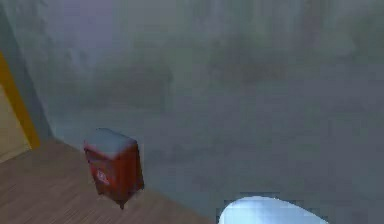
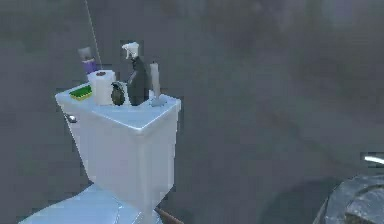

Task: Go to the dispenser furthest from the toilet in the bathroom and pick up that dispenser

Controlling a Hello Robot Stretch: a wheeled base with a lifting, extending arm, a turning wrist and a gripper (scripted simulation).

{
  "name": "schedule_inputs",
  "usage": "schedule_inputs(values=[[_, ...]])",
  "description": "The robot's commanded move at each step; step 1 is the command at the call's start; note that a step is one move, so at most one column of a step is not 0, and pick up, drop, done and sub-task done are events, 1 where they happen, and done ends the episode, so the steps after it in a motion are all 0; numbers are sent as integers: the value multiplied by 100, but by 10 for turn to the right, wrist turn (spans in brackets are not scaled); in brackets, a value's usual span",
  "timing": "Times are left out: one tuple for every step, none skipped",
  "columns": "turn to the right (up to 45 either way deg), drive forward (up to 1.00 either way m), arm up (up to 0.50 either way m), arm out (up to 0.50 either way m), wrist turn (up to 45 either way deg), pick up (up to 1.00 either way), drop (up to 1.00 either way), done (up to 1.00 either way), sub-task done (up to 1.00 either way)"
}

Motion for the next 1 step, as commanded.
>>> schedule_inputs(values=[[-450,0,0,0,0,0,0,0,0]])
